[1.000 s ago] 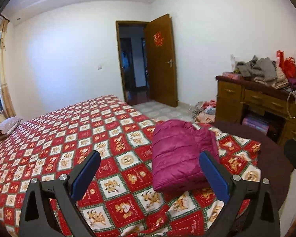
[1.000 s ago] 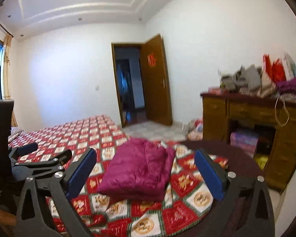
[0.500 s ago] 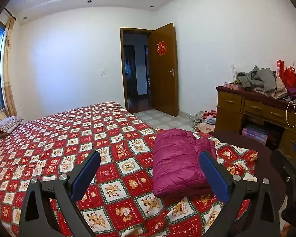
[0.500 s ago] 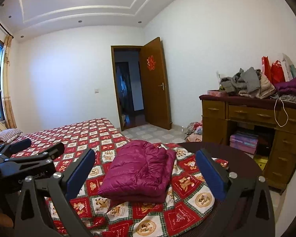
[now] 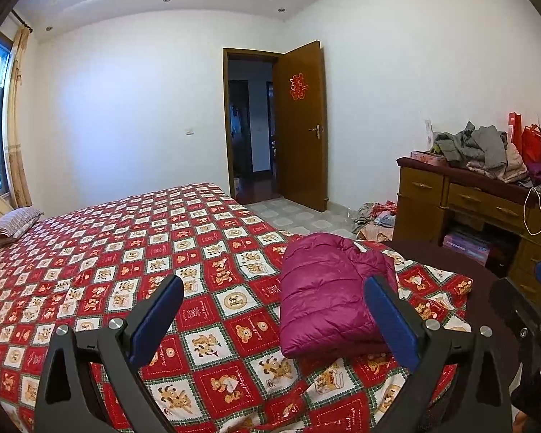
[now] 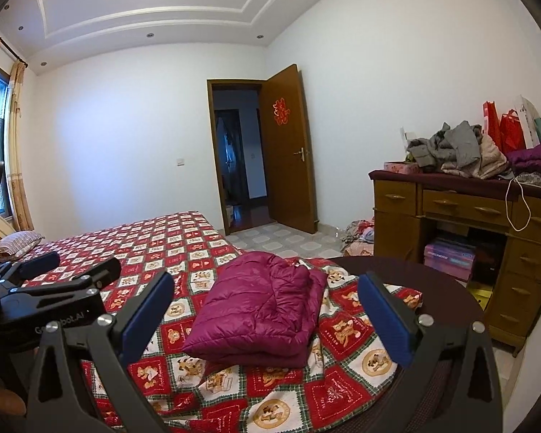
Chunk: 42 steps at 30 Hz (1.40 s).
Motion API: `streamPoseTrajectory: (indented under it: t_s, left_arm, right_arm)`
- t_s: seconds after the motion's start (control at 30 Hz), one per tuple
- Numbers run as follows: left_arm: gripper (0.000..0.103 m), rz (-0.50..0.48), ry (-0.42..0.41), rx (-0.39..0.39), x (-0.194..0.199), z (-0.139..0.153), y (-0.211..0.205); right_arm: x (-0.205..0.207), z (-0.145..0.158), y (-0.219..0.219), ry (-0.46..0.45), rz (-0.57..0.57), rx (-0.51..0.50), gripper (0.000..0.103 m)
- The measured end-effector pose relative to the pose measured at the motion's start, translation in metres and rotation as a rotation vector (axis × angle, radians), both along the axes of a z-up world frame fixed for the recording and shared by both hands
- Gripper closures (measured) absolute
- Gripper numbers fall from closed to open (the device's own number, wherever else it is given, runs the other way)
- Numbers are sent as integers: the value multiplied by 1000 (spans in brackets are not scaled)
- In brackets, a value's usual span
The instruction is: Fold large clothes
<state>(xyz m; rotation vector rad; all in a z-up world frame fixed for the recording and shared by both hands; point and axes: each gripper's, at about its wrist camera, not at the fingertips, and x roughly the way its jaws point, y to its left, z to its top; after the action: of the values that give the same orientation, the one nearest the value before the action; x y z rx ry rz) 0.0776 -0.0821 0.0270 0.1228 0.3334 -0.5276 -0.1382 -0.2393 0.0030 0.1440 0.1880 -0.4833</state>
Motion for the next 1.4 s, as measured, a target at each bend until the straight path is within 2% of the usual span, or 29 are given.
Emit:
streamPoseTrajectory:
  t_s: [1.03, 1.4]
  left_arm:
    - [2, 9, -18, 8, -1, -1, -1]
    - [2, 4, -56, 25, -5, 0, -2]
  right_arm:
    - [-2, -2, 5, -9, -12, 3, 0]
    - [-3, 0, 9, -7, -17, 2, 0]
